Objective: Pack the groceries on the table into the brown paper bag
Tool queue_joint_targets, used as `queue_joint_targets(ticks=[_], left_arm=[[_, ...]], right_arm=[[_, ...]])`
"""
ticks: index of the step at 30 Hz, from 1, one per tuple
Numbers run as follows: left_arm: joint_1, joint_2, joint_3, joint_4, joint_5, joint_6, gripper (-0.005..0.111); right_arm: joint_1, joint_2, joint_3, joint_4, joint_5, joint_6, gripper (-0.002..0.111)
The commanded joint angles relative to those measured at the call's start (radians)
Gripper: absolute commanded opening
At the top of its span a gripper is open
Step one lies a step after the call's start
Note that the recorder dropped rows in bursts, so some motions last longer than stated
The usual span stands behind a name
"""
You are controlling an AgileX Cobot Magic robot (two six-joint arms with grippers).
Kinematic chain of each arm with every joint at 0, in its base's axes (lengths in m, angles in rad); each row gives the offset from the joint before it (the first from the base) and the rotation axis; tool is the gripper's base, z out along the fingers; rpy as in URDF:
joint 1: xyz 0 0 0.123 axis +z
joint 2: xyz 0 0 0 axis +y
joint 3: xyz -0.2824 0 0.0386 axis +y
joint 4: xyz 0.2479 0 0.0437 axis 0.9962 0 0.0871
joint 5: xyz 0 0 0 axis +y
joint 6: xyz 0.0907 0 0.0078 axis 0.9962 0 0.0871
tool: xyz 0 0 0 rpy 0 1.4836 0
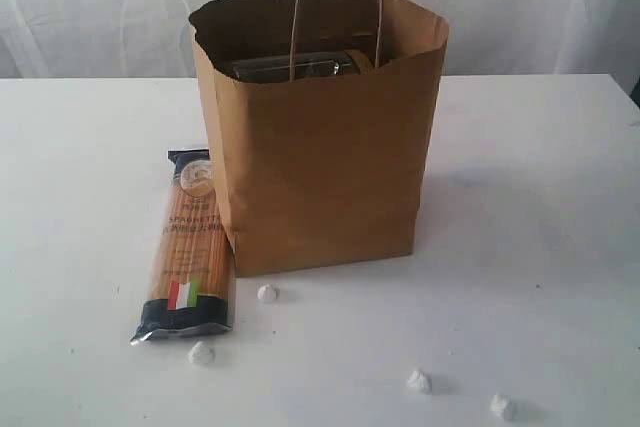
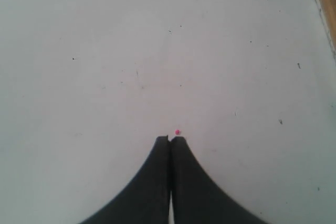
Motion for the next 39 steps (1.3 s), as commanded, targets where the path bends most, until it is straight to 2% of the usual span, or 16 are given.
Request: queue_joint_targets(ticks=[1, 3, 5, 9, 11, 15, 20, 23, 25, 26, 31, 39], left_arm=[[-0.006, -0.002, 0.005, -0.004, 0.002, -0.007, 0.000], [-0.006, -0.002, 0.005, -0.004, 0.002, -0.007, 0.000], [-0.006, -0.002, 0.005, -0.004, 0.002, -0.007, 0.000], [-0.006, -0.002, 0.005, -0.004, 0.002, -0.007, 0.000], [-0.006, -0.002, 0.005, -0.004, 0.002, -0.007, 0.000], [-0.006, -0.002, 0.005, -0.004, 0.002, -0.007, 0.000], [-0.006, -0.002, 0.005, -0.004, 0.002, -0.007, 0.000], [-0.006, -0.002, 0.005, -0.004, 0.002, -0.007, 0.000], [-0.006, -0.002, 0.005, -0.004, 0.002, -0.007, 0.000], [-0.006, -0.002, 0.005, -0.004, 0.002, -0.007, 0.000], [-0.006, -0.002, 0.005, -0.004, 0.002, -0.007, 0.000], [-0.006, -0.002, 0.005, -0.004, 0.002, -0.007, 0.000]], right_arm=[[-0.014, -0.090, -0.004, -0.255, 0.163, -0.014, 0.031], [-0.038, -0.098, -0.002, -0.414, 0.228, 0.018, 0.015], [-0.088, -0.088, 0.000, -0.564, 0.284, 0.129, 0.000], [-0.263, -0.038, 0.027, -0.750, 0.298, 0.543, 0.000], [-0.359, -0.005, 0.065, -0.742, 0.316, 0.752, 0.000], [-0.480, 0.017, 0.191, -0.684, 0.317, 0.954, 0.000], [-0.507, -0.122, 0.429, -0.631, 0.124, 1.024, 0.000], [-0.503, -0.312, 0.593, -0.635, -0.154, 1.044, 0.000], [-0.503, -0.448, 0.676, -0.678, -0.364, 0.962, 0.000], [-0.503, -0.493, 0.699, -0.685, -0.414, 0.890, 0.000], [-0.503, -0.712, 0.767, -0.685, -0.449, 0.841, 0.000], [-0.503, -0.901, 0.767, -0.685, -0.448, 0.841, 0.000]])
